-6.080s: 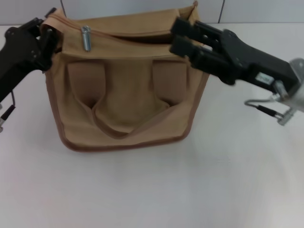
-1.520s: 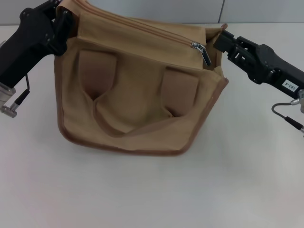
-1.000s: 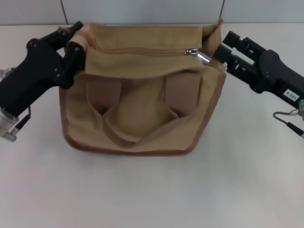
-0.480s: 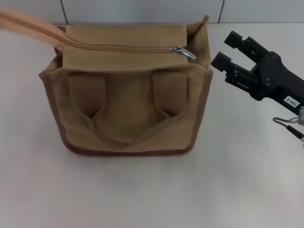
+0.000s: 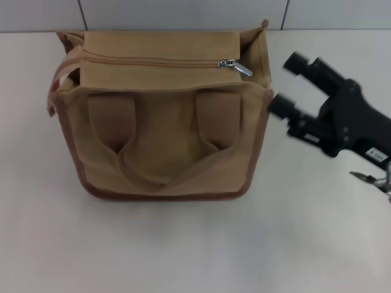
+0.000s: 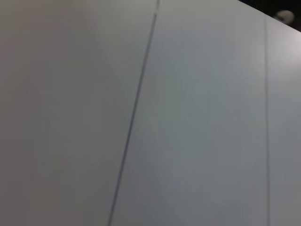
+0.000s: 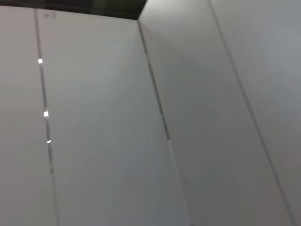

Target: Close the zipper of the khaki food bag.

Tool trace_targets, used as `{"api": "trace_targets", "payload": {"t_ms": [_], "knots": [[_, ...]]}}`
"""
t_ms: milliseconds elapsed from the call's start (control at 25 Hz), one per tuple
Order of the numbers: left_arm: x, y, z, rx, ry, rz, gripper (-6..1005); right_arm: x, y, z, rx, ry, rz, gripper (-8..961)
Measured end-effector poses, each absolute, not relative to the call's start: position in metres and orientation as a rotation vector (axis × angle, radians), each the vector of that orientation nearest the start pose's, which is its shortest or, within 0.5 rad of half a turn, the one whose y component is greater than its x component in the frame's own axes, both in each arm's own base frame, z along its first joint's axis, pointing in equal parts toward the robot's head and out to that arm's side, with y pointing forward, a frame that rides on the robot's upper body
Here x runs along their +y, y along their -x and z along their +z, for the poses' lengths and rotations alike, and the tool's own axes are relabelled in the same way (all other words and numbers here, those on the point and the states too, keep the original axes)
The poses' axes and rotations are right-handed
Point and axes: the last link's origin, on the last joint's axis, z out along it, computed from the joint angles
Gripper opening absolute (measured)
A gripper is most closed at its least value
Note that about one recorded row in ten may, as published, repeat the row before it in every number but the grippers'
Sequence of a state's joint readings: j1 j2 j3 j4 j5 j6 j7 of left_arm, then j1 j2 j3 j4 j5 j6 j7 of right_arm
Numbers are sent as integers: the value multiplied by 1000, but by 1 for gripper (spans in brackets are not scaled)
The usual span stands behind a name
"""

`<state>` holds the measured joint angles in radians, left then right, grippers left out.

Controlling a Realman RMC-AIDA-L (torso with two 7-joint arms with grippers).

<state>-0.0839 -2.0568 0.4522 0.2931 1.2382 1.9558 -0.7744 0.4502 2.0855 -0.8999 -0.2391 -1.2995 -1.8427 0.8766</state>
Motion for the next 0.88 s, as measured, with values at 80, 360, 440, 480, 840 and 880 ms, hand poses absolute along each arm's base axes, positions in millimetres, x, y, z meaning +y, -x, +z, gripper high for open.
{"api": "trace_targets", "payload": {"t_ms": [80,360,440,480,840,880], "knots": [[180,339,72,-350,1833,-1252,782,272,-232,-19,279,2419,1492,849],[184,319,42,-299,2435,-1175,783,269,-219,-48,113,2835,1271,848],[185,317,33,-289,2534,-1135,783,269,-219,-57,96,2927,1186,848],[185,317,29,-293,2573,-1114,783,270,-219,-61,107,2958,1143,848],[193,319,20,-326,2591,-1056,783,272,-228,-76,190,2998,987,848],[194,319,19,-326,2595,-1052,783,272,-228,-76,192,2996,989,848]]}}
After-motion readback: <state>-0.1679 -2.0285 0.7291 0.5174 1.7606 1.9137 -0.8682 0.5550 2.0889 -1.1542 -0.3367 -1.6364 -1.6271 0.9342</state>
